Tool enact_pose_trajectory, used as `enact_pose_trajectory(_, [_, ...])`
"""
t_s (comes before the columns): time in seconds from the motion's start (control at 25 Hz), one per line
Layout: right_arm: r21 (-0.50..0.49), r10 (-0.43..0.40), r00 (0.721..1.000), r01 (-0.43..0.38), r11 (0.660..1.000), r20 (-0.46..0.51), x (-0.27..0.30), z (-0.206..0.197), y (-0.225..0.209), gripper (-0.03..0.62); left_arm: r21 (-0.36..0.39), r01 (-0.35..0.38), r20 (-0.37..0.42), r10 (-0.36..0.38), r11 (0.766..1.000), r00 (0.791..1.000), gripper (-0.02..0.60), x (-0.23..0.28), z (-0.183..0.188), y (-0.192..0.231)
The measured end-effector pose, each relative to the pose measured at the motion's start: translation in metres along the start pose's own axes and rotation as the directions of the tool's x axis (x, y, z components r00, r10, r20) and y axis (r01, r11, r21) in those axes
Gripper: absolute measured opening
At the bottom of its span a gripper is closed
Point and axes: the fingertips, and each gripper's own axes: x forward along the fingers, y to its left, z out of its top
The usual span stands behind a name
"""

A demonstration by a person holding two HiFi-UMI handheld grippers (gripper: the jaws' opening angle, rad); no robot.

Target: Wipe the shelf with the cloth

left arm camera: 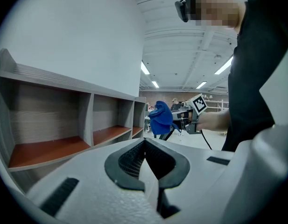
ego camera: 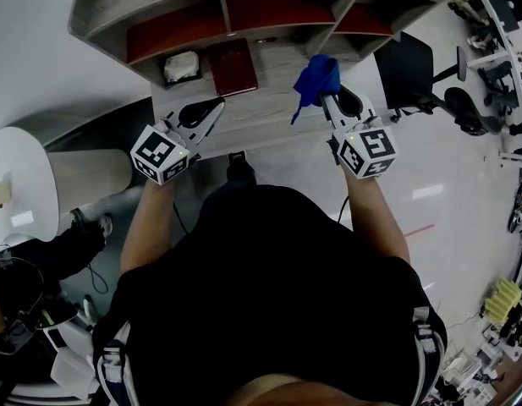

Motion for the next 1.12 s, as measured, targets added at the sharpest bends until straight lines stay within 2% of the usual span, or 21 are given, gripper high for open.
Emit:
enact_pose_trajectory(0.16, [0.022, -0.005, 1.0, 0.005, 1.0, -0.009, 0.021, 0.0, -0.01, 0.069, -0.005, 0.016, -0.021, -0.016, 1.0, 1.0, 0.017, 0.011, -0.001, 0.02])
enact_pose_trajectory(0.32, [0.037, -0.015, 1.0, 0.016, 0.999, -0.027, 0.041, -0.001, -0.018, 0.069, 0.057, 0.03, -0.058, -0.027, 0.998, 0.998, 0.017, 0.024, 0.002, 0.038])
enact_pose_trajectory(0.52, [0.048, -0.034, 0.999, 0.036, 0.998, -0.032, 0.069, 0.007, -0.032, 0.069, 0.077, 0.083, -0.051, -0.08, 0.994, 0.996, 0.017, 0.044, 0.017, 0.061])
enact_pose_trajectory(0.76, [0.045, -0.04, 0.999, 0.042, 0.998, -0.037, 0.096, 0.019, -0.037, 0.069, 0.072, 0.114, -0.048, -0.111, 0.991, 0.993, 0.017, 0.054, 0.022, 0.087])
enact_pose_trajectory(1.12, [0.033, -0.065, 0.997, 0.066, 0.997, -0.039, 0.112, 0.033, -0.036, 0.069, 0.057, 0.18, -0.063, -0.176, 0.982, 0.982, 0.017, 0.06, 0.016, 0.101])
